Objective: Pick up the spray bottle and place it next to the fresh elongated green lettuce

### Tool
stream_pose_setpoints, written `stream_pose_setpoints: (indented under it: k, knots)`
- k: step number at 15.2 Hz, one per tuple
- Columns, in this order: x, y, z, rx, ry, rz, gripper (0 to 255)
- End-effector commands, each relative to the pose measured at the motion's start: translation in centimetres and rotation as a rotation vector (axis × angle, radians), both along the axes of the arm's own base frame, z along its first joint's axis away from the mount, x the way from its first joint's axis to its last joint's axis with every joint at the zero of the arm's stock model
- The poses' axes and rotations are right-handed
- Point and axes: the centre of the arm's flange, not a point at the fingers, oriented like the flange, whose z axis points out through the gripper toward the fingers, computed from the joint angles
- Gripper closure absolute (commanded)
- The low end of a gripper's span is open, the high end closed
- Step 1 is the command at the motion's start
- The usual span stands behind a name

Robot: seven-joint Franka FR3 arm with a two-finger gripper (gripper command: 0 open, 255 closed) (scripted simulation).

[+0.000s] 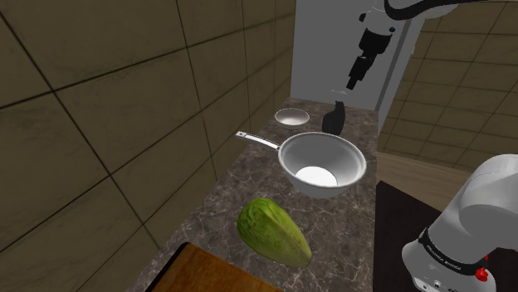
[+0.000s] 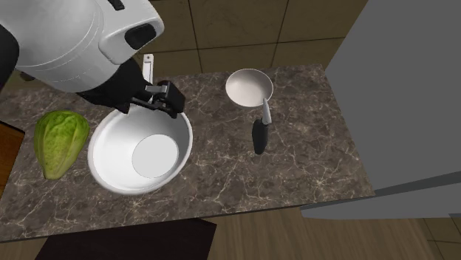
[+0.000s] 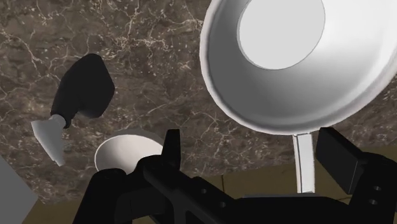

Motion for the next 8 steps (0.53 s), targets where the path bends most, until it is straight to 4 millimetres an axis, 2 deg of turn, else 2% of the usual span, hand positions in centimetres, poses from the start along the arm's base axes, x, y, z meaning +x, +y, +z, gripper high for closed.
stream_pose_setpoints:
  k: [1,8]
  knots:
    - [1.2,-2.2,-1.0,0.002,0.006,0.004,0]
    - [5.8,-9.6,-4.9,0.014,0.030,0.014,0]
